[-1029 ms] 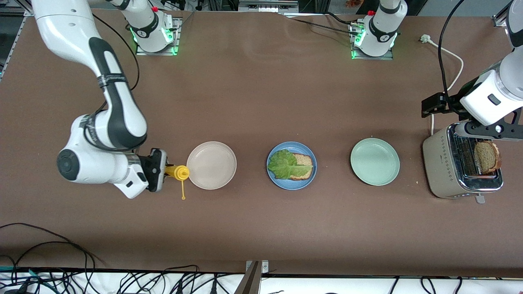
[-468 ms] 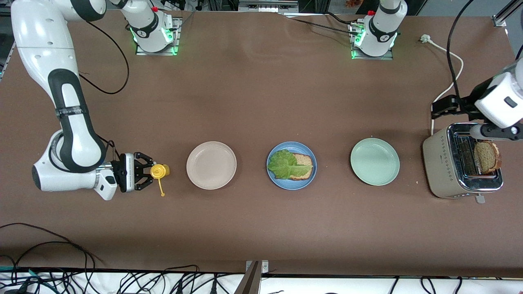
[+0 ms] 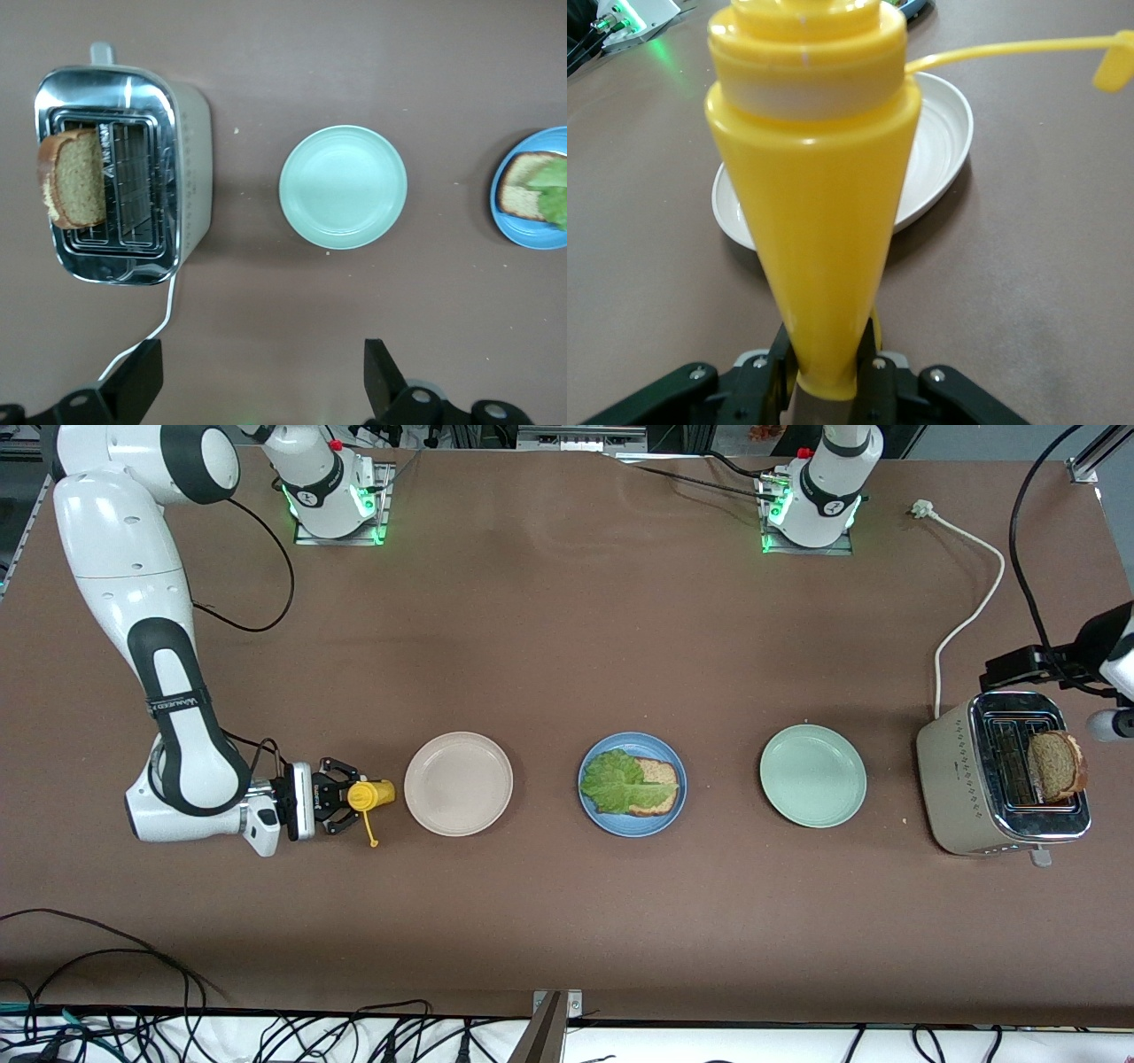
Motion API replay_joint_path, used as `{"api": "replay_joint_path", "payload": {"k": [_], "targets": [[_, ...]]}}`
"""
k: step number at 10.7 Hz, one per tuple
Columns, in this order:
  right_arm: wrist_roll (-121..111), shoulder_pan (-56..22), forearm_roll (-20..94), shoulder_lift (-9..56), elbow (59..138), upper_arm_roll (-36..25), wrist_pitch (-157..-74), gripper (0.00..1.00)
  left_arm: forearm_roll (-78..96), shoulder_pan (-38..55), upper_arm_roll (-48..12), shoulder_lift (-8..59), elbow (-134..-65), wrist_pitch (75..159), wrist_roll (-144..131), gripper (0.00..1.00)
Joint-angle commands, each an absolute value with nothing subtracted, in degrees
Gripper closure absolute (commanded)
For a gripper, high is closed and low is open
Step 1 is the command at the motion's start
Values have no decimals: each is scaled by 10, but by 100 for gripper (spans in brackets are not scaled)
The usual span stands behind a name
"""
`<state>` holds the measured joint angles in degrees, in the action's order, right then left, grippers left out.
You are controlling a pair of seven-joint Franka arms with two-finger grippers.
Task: Make sandwich in blue plate with both arms
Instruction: 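Set the mustard down with the right gripper while the left gripper reaches the toaster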
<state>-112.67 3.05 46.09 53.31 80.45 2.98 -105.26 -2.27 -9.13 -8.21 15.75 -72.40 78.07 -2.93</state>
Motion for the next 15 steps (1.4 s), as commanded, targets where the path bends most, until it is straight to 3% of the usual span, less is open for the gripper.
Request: {"api": "replay_joint_path", "payload": {"k": [1, 2, 3, 4, 5, 6, 13, 15], "targets": [[-1139, 46, 475, 541, 797, 42, -1044, 100, -39, -111, -84, 182, -721, 779, -25, 0], [-1139, 47, 474, 541, 796, 42, -1044, 100, -40, -124, -79, 191, -721, 779, -25, 0], [-1140, 48, 473, 541, 796, 42, -1044, 92, -38, -137, -78, 194, -721, 779, -24, 0], [-1149, 48, 473, 541, 796, 41, -1045, 65, -38, -140, -78, 194, -721, 780, -24, 0], [-1153, 48, 473, 541, 796, 41, -1048, 10, -38, -140, -78, 194, -721, 780, -25, 0], [-1153, 48, 472, 541, 796, 40, -1049, 0, -39, -140, -78, 194, -721, 780, -25, 0], [-1153, 49, 433, 521, 789, -10, -1021, 0, -107, -163, -79, 235, -725, 809, -9, 0], [-1130, 47, 395, 483, 794, -32, -1013, 0, -108, -194, -79, 253, -735, 872, 72, 0]]}}
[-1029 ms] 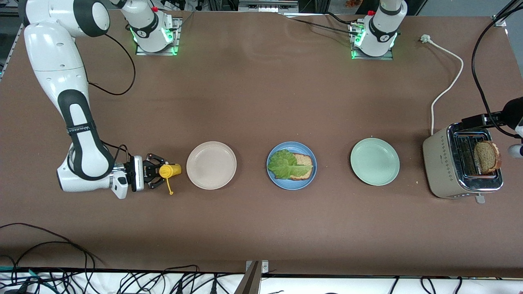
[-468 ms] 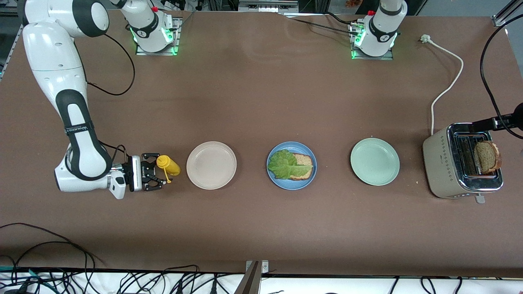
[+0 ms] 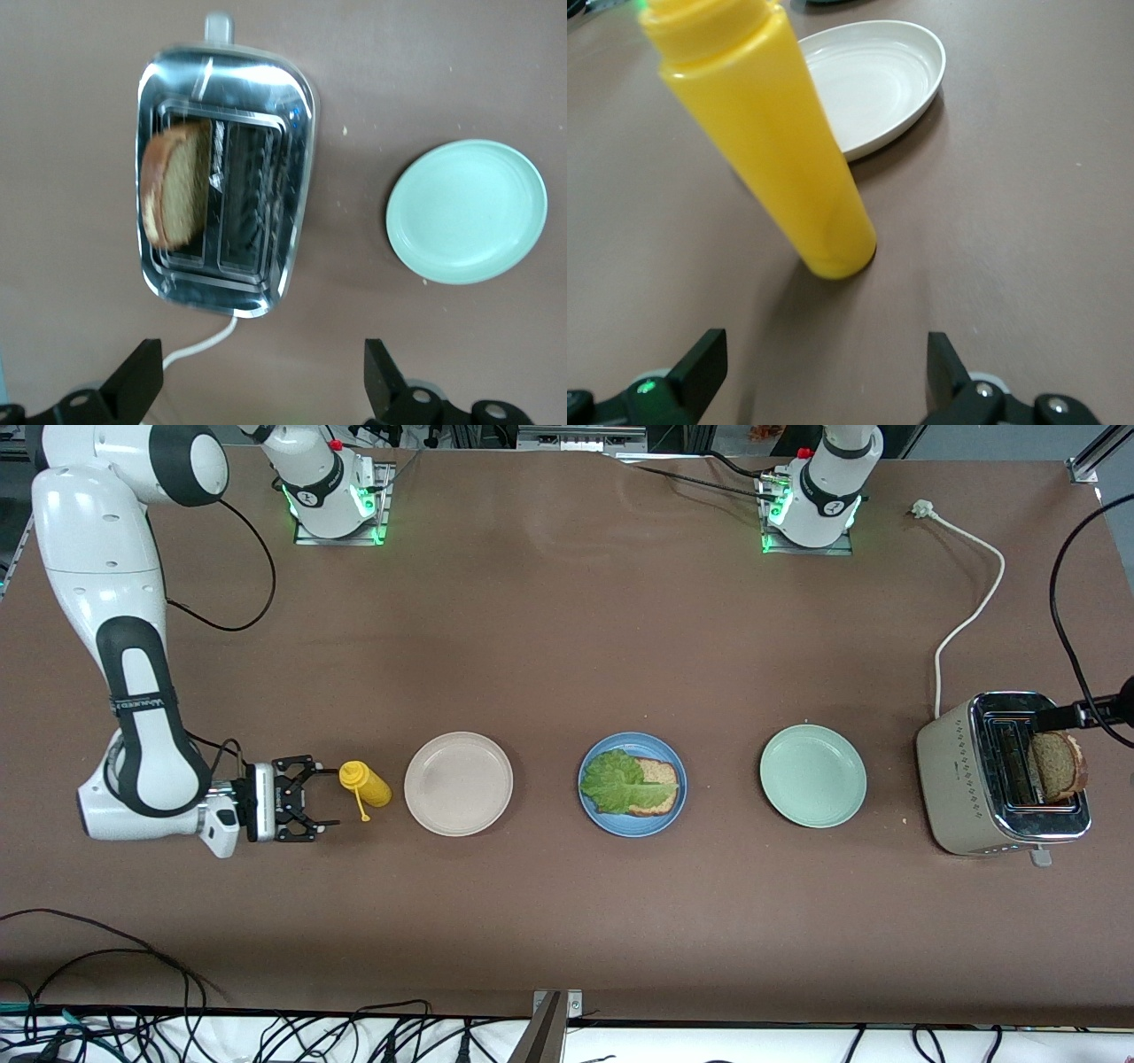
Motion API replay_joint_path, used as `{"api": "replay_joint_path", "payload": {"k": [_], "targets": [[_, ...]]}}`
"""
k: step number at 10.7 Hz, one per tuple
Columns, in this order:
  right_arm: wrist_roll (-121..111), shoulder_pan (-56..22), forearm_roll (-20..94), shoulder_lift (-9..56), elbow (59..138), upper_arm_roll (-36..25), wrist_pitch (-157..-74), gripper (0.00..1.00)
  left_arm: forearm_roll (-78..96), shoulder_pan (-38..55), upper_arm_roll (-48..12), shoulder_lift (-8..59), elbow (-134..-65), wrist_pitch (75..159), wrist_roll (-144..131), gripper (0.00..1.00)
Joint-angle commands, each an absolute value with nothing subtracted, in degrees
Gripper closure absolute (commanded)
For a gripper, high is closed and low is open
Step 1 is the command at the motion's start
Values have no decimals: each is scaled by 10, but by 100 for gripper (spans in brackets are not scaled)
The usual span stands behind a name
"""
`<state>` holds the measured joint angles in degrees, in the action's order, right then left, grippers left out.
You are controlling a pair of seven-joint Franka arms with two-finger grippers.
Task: Make sandwich in blue plate with both arms
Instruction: 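Set the mustard down with the right gripper while the left gripper reaches the toaster, then withdraw the right gripper while the left gripper grasps the toaster toast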
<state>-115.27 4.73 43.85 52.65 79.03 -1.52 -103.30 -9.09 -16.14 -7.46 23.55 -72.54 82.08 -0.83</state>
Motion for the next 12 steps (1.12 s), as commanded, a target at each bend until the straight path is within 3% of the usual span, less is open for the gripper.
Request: {"api": "replay_joint_path", "payload": {"k": [1, 6, 9, 10, 11, 12], "targets": [[-1094, 47, 355, 456, 796, -40, -1006, 0, -106, -210, -79, 260, -741, 891, 93, 0], [-912, 39, 261, 351, 837, -59, -987, 0, -90, -263, -81, 287, -786, 977, 151, 0], [-651, 10, 184, 264, 892, -59, -987, 0, -71, -276, -82, 288, -824, 1007, 152, 0], [-568, 1, 170, 238, 909, -58, -987, 0, -71, -276, -82, 293, -824, 1007, 152, 5], [-520, -5, 166, 222, 915, -57, -987, 0, -72, -275, -82, 295, -824, 1007, 151, 20], [-458, -17, 163, 205, 921, -57, -987, 0, -67, -276, -82, 299, -827, 1007, 151, 44]]}}
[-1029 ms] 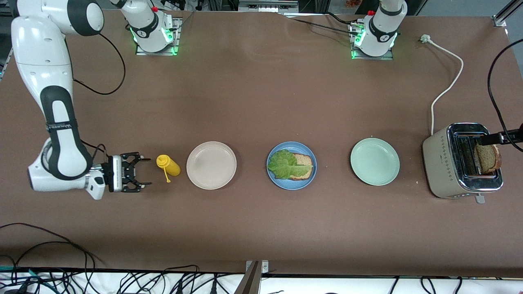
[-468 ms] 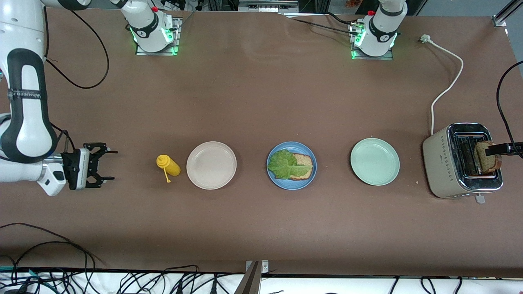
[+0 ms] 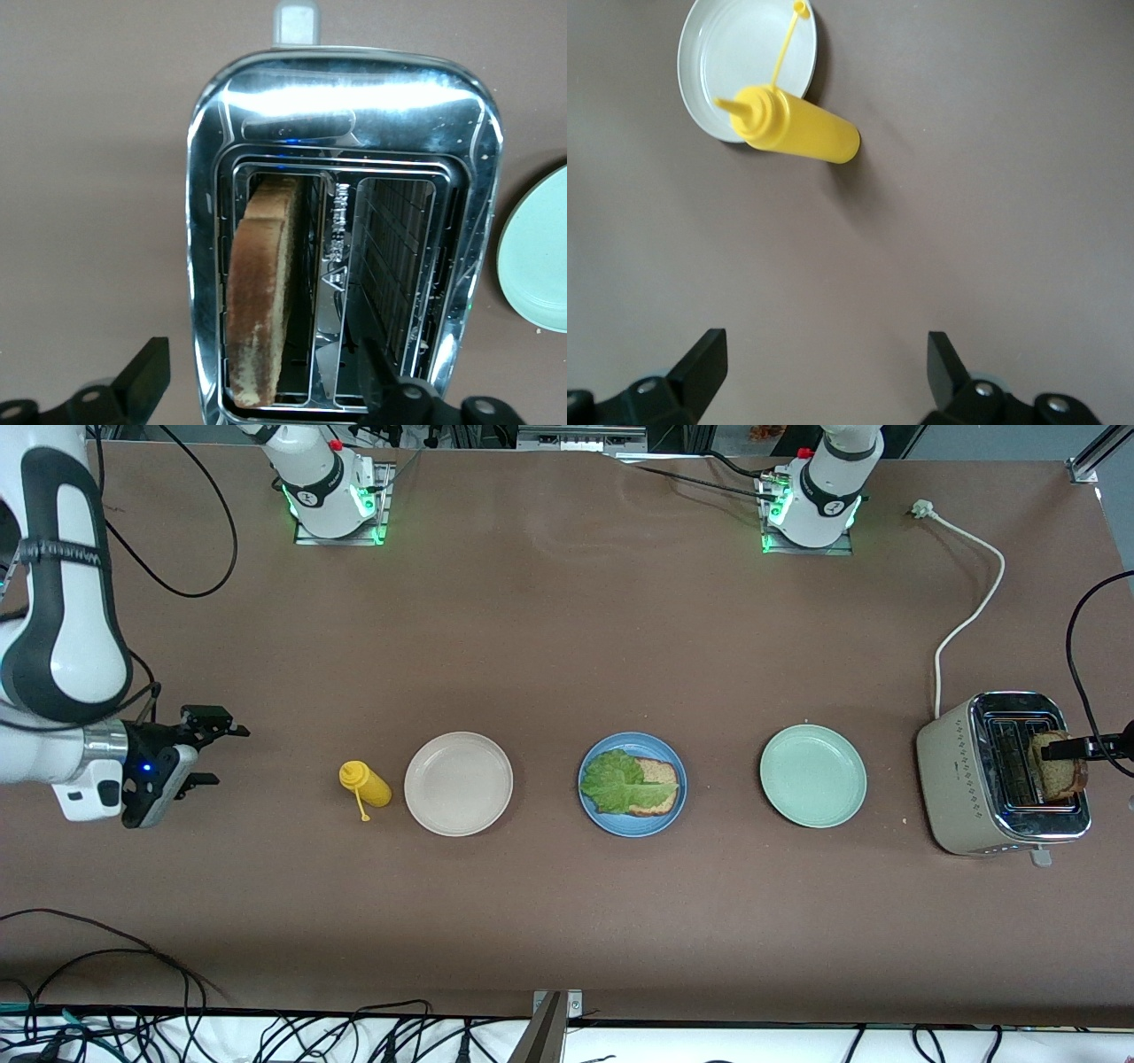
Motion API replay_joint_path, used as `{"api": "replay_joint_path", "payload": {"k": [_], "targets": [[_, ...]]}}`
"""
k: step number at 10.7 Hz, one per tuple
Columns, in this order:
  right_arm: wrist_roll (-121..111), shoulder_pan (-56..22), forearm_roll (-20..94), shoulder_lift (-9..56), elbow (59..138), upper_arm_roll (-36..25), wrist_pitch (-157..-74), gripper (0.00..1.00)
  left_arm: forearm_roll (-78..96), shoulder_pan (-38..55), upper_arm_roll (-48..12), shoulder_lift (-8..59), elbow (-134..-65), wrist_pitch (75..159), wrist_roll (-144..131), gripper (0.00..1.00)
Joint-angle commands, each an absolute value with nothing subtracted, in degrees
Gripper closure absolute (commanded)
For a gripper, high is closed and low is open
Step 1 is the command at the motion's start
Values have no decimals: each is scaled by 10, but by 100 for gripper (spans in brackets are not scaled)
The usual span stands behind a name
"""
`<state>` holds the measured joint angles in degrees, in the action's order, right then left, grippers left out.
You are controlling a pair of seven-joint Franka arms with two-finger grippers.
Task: Make sandwich in blue plate with both arms
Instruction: 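Withdraw the right gripper while the left gripper grasps the toaster toast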
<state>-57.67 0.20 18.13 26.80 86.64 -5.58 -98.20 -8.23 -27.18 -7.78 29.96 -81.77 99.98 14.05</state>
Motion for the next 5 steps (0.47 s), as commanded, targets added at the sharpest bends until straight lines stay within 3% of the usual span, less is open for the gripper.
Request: {"api": "replay_joint_path", "payload": {"k": [1, 2, 4, 5], "targets": [[-370, -29, 151, 182, 932, -57, -991, 0, -59, -282, -82, 301, -831, 1007, 151, 63], [-266, -43, 121, 156, 938, -55, -999, 0, -59, -282, -82, 302, -831, 1007, 151, 81], [-205, -54, 108, 109, 964, -53, -1043, 0, -62, -282, -82, 302, -828, 1007, 152, 97], [-205, -57, 77, 78, 981, -53, -1074, 0, -64, -281, -82, 301, -825, 1007, 153, 100]]}}
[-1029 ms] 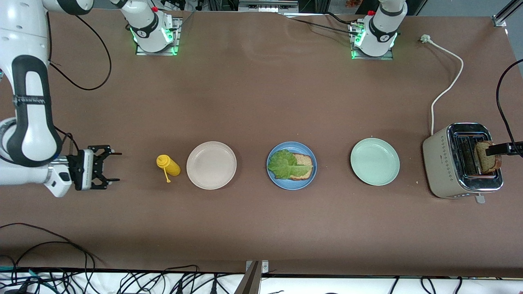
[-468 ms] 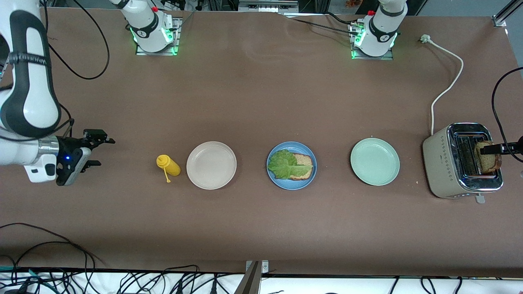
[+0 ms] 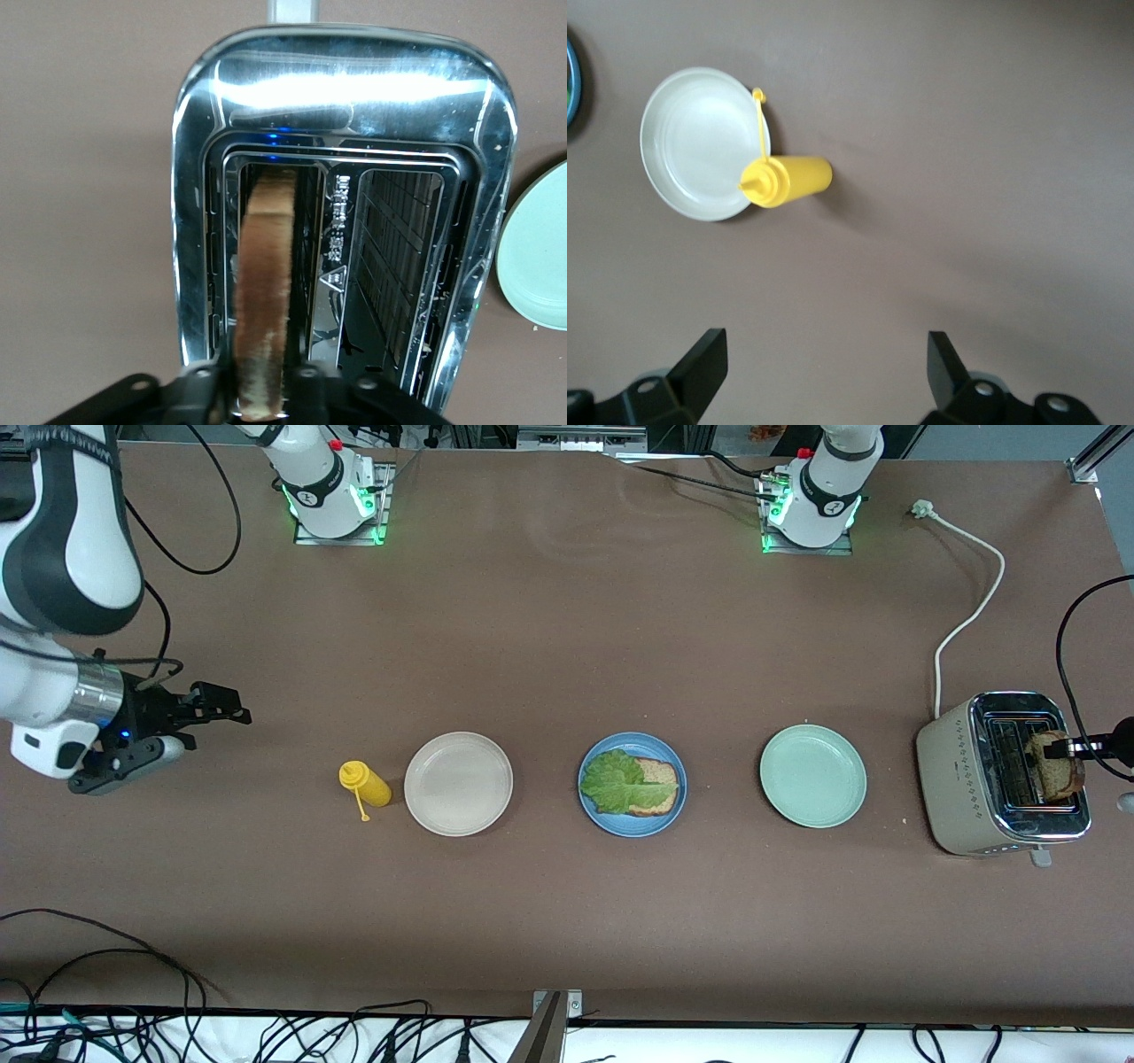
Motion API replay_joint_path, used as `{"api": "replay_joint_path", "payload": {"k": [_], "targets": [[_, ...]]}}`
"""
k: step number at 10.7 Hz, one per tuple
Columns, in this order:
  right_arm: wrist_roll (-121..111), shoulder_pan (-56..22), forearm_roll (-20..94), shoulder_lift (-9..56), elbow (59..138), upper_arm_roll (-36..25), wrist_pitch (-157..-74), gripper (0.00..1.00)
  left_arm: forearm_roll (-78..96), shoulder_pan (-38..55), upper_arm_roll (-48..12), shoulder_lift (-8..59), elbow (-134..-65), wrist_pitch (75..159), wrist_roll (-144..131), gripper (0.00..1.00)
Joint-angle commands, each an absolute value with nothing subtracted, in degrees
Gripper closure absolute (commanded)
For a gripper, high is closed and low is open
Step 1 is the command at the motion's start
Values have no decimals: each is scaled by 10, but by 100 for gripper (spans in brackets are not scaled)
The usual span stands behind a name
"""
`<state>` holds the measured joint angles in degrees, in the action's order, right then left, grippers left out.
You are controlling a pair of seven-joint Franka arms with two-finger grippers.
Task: Make sandwich in blue plate with both arms
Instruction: 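Withdraw the right gripper while the left gripper grasps the toaster toast, then lift the toast slice out of the toaster with the left gripper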
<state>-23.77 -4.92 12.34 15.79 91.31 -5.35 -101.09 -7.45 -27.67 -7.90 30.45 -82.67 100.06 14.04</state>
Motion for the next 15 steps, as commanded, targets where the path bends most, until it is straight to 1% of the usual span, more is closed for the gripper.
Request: {"api": "replay_joint_path", "payload": {"k": [1, 4, 6, 7, 10, 11, 13, 15], "targets": [[-201, -61, 52, 52, 982, -53, -1077, 0, -68, -280, -82, 300, -824, 1006, 153, 100], [-97, -70, 49, 8, 972, -60, -1031, 0, -76, -276, -86, 271, -822, 997, 155, 100], [-83, -86, 47, -19, 972, -89, -997, 0, -84, -274, -90, 241, -815, 981, 182, 100], [-82, -86, 46, -24, 972, -89, -991, 0, -88, -268, -91, 228, -810, 950, 182, 100], [-86, -80, 47, -10, 971, -91, -1000, 0, -95, -232, -94, 181, -807, 902, 182, 100], [-82, -79, 46, -6, 962, -91, -999, 0, -95, -225, -113, 172, -799, 883, 182, 100], [-80, -80, 38, -5, 961, -91, -998, 0, -91, -224, -176, 173, -784, 841, 182, 100], [-80, -79, 35, -5, 961, -91, -998, 0, -85, -224, -240, 178, -788, 832, 179, 100]]}}
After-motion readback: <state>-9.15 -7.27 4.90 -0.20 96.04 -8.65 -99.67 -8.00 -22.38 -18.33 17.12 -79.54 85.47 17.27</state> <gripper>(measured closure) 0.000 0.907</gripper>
